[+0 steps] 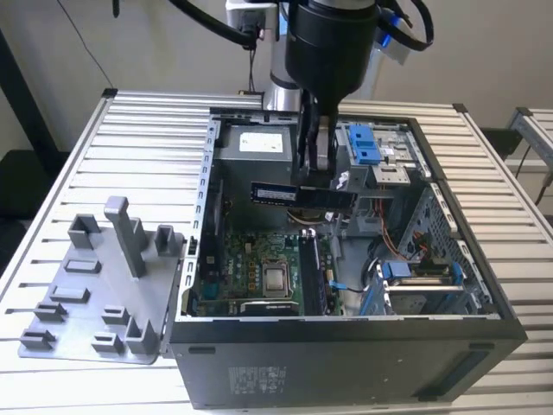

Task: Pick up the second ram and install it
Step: 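Pick up the second ram and move it above second insertion slot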

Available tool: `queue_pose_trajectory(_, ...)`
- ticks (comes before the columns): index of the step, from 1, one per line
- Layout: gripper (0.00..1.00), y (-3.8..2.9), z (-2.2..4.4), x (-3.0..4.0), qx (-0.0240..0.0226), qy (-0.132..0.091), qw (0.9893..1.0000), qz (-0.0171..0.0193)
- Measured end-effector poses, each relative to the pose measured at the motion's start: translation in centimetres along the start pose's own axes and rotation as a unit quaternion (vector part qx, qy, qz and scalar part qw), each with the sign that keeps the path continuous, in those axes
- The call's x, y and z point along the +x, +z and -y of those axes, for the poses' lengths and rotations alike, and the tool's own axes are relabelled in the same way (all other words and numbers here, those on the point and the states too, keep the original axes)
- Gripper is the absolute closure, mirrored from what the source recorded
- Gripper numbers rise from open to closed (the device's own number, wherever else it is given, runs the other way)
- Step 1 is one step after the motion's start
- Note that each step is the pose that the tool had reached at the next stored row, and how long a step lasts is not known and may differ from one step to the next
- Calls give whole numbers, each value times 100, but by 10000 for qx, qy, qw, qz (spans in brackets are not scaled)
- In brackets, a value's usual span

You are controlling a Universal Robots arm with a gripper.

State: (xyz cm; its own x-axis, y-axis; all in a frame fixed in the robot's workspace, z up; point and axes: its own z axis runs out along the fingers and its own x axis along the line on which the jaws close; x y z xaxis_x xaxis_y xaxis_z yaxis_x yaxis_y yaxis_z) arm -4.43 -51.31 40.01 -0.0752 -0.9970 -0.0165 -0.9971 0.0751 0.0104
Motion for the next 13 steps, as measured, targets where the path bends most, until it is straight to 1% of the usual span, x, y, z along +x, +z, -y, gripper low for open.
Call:
queue_pose_trajectory(7,86,-1,180,-14,-4,0,10000,0)
queue_pose_trajectory(13,86,-1,188,-15,-4,0,10000,0)
